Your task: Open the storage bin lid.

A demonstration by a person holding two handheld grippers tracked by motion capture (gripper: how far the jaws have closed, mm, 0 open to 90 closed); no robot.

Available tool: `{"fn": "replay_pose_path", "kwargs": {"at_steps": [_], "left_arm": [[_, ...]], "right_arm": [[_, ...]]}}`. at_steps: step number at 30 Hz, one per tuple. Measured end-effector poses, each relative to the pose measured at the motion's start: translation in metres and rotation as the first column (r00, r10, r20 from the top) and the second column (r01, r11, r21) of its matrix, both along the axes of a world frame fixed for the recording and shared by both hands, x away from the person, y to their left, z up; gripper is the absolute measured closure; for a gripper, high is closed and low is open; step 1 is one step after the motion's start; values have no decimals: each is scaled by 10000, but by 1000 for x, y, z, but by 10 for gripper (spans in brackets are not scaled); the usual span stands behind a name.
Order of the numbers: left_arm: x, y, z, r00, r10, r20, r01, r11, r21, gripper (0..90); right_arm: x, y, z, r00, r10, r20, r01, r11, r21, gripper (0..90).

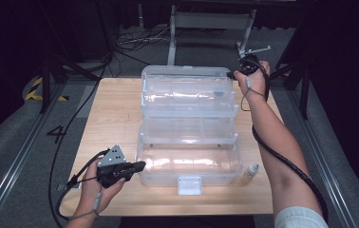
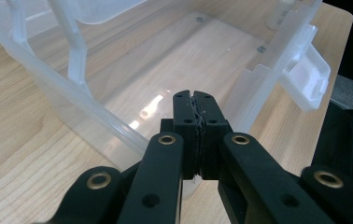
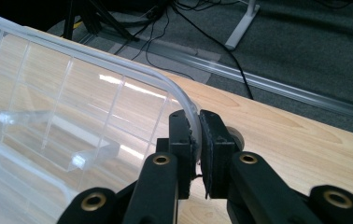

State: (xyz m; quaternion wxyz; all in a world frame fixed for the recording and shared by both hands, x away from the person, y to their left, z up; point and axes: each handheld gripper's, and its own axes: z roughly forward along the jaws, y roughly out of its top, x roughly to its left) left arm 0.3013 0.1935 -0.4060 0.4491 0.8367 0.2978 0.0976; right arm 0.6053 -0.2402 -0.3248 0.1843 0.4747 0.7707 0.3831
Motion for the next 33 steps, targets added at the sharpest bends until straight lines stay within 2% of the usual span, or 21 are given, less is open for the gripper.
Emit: {"fn": "replay_pose_path", "kwargs": {"at_steps": [33], "left_arm": [[0, 0, 0, 10000, -71, 57, 71, 10000, 13, 880]], "right_arm": [[14, -2, -24, 9983, -140, -573, 166, 9988, 463, 836]]}}
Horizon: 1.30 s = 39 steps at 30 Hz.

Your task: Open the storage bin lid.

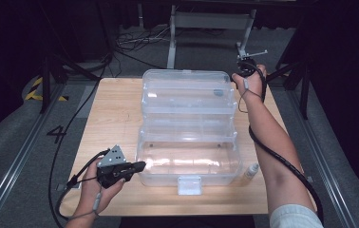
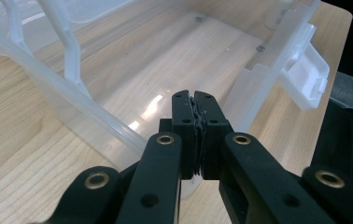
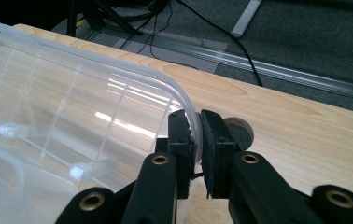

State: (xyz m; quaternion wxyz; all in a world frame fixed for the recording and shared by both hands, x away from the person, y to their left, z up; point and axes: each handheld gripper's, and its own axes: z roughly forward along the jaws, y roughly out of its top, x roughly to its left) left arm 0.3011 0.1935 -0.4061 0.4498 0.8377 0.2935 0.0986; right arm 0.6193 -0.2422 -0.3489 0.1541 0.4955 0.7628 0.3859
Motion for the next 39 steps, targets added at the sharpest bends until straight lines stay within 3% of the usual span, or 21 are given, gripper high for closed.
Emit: {"fn": "replay_pose_path", "kwargs": {"at_steps": [39], "left_arm": [[-1, -1, 0, 10000, -4, 3, 4, 10000, 48, 871]], "right_arm": [[7, -3, -25, 9979, -401, -502, 438, 9961, 761, 835]]}}
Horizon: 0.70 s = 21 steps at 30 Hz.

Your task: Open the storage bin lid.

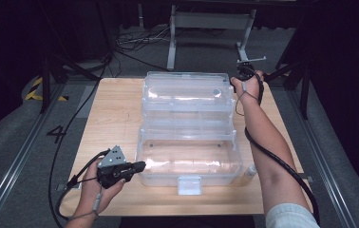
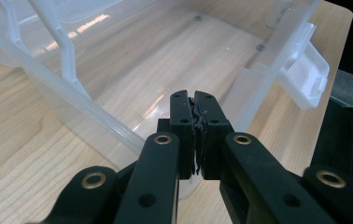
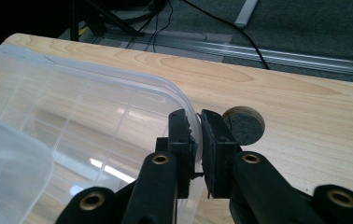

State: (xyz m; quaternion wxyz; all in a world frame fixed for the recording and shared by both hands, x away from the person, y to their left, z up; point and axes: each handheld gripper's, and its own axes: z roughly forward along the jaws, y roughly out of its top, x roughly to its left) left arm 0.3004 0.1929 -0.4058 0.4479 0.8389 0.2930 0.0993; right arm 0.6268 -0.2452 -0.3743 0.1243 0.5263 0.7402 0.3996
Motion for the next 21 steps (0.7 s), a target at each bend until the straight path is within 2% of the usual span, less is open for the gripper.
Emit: {"fn": "replay_pose_path", "kwargs": {"at_steps": [9, 11, 16, 21], "left_arm": [[0, 0, 0, 10000, 10, -15, -10, 10000, -1, 870], [0, 0, 0, 10000, 30, -9, -30, 10000, -13, 868], [0, 0, 0, 9999, 14, -99, -14, 10000, -29, 865], [2, -2, 2, 9997, -77, -251, 78, 10000, 23, 831]], "right_arm": [[1, -1, 0, 10000, 70, 8, -70, 10000, 24, 825], [0, -2, 0, 10000, 41, 59, -41, 10000, 43, 801], [-4, -9, 6, 9995, 16, 315, -24, 9997, 259, 735], [-13, -16, 17, 9980, 118, 619, -128, 9998, 160, 721]]}}
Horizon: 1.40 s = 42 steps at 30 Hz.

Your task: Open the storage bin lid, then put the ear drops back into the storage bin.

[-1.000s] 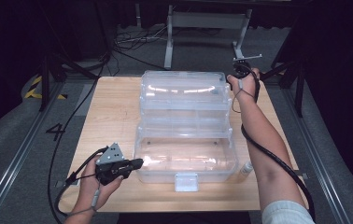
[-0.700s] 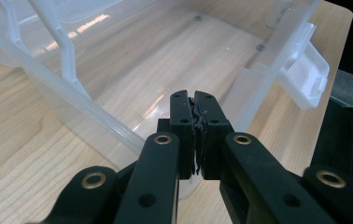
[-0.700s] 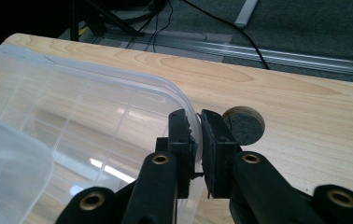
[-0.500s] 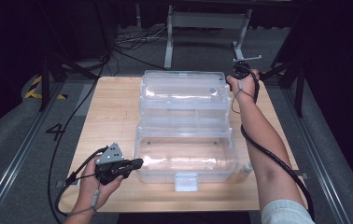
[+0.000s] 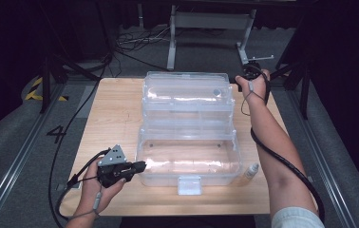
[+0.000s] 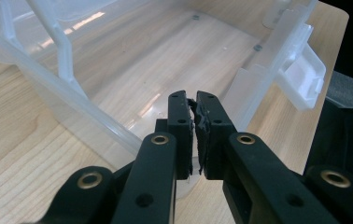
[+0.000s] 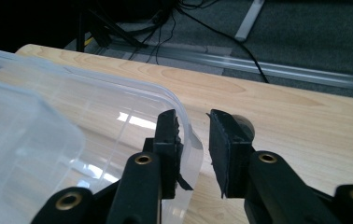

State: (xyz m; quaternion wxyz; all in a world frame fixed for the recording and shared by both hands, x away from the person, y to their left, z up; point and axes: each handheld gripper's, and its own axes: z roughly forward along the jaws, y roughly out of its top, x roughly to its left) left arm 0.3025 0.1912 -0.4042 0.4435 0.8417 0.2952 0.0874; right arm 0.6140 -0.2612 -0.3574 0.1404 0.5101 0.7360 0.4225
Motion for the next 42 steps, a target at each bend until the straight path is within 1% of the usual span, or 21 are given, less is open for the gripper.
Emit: {"fn": "replay_pose_path", "kwargs": {"at_steps": [3, 6, 9, 10, 11, 13, 14, 15, 16, 18, 20, 21, 22, 28, 30, 31, 34, 37, 39, 41, 42], "left_arm": [[0, -2, 1, 10000, 69, 22, -69, 9999, 117, 820], [0, -1, 3, 10000, 33, -6, -33, 9999, -140, 817], [-1, 0, 7, 10000, -17, 51, 18, 9996, -283, 816], [-1, 0, 7, 10000, -17, 51, 18, 9996, -283, 816], [-1, 1, 9, 9999, 12, 117, -8, 9994, -339, 814], [-1, 4, 11, 9999, 55, 157, -48, 9990, -434, 811], [-1, 4, 11, 9999, 55, 157, -48, 9990, -434, 810], [-1, 5, 12, 9998, 68, 178, -61, 9991, -417, 809], [-2, 8, 14, 9997, 155, 199, -145, 9988, -478, 806], [-2, 11, 16, 9993, 252, 264, -240, 9988, -431, 802], [-2, 13, 16, 9991, 283, 315, -270, 9987, -429, 791], [-2, 17, 18, 9987, 386, 328, -371, 9983, -439, 788], [-2, 17, 18, 9987, 386, 328, -371, 9983, -439, 783], [5, 28, 15, 9985, 514, 188, -503, 9972, -553, 750], [7, 30, 14, 9981, 567, 220, -556, 9972, -505, 743], [7, 31, 13, 9980, 612, 178, -601, 9966, -567, 731], [7, 32, 13, 9970, 703, 312, -689, 9967, -439, 705], [8, 34, 13, 9961, 830, 308, -812, 9952, -551, 693], [9, 37, 12, 9955, 922, 227, -904, 9933, -727, 688], [10, 39, 11, 9947, 1010, 191, -993, 9923, -744, 687], [10, 39, 11, 9947, 1010, 191, -993, 9923, -744, 687]], "right_arm": [[-10, -7, 10, 9994, 115, 313, -115, 9999, 1, 720], [-22, -14, 18, 9978, 285, 594, -284, 9996, -25, 721], [-38, -20, 28, 9935, 637, 940, -634, 9980, -70, 719], [-38, -20, 28, 9935, 637, 940, -634, 9980, -70, 719], [-48, -24, 34, 9908, 789, 1104, -787, 9969, -55, 718], [-57, -27, 40, 9876, 940, 1257, -938, 9956, -74, 717], [-57, -27, 40, 9876, 940, 1257, -938, 9956, -74, 717], [-66, -31, 46, 9842, 1060, 1419, -1051, 9944, -140, 718], [-70, -33, 48, 9827, 1106, 1487, -1092, 9939, -174, 717], [-78, -36, 52, 9800, 1183, 1603, -1172, 9930, -166, 716], [-81, -36, 53, 9792, 1229, 1612, -1223, 9924, -137, 716], [-89, -39, 57, 9753, 1346, 1749, -1340, 9909, -150, 714], [-89, -39, 57, 9753, 1346, 1749, -1340, 9909, -150, 714], [-118, -45, 66, 9620, 1751, 2095, -1785, 9839, -31, 705], [-127, -46, 68, 9593, 1870, 2116, -1906, 9817, -38, 700], [-132, -47, 69, 9572, 1945, 2142, -1977, 9802, -63, 697], [-146, -51, 71, 9531, 2106, 2175, -2117, 9772, -183, 696], [-155, -56, 72, 9528, 2153, 2141, -2159, 9762, -209, 693], [-160, -59, 72, 9513, 2193, 2168, -2196, 9753, -230, 689], [-167, -62, 72, 9510, 2208, 2164, -2203, 9751, -269, 688], [-167, -62, 72, 9510, 2208, 2164, -2203, 9751, -269, 688]]}}
